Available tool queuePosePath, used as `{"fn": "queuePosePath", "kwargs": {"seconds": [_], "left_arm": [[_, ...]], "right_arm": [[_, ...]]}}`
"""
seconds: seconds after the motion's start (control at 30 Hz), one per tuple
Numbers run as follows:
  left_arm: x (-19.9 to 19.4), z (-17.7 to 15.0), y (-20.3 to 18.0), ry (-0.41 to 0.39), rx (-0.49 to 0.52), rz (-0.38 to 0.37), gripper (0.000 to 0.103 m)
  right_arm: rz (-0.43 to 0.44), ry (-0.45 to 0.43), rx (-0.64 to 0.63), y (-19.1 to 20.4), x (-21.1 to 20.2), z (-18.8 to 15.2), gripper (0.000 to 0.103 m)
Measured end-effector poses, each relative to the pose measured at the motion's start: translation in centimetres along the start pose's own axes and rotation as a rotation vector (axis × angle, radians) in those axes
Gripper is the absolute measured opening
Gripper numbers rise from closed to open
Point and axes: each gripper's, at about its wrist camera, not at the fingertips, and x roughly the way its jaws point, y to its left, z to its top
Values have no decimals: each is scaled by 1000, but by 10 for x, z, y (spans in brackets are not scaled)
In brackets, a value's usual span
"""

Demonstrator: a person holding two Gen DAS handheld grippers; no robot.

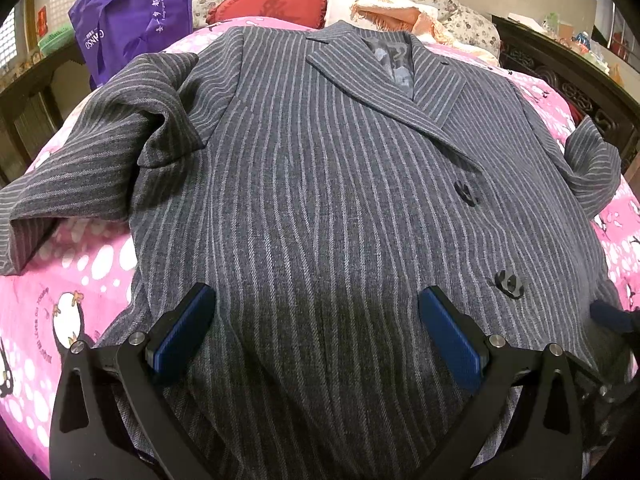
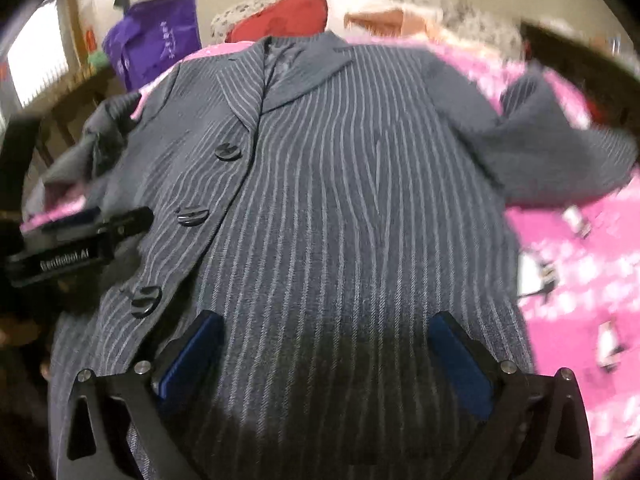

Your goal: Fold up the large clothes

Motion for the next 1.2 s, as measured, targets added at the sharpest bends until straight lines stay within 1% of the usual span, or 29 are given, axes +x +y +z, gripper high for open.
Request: {"fn": "queuePosePath", "kwargs": {"seconds": [0.03,0.2,0.43,1.2], "left_arm": [[0,0,0,0,0,1,103],[0,0,1,-1,0,0,103],[0,0,1,-1,1,1,103],[0,0,1,-2,3,2,103]], "right_arm": [[16,-1,10,-3,1,1,103],[-4,-39,1,6,0,-4,103],[2,-31,7,0,-2,-3,103],[4,-30,9,0,-2,-3,103]]}}
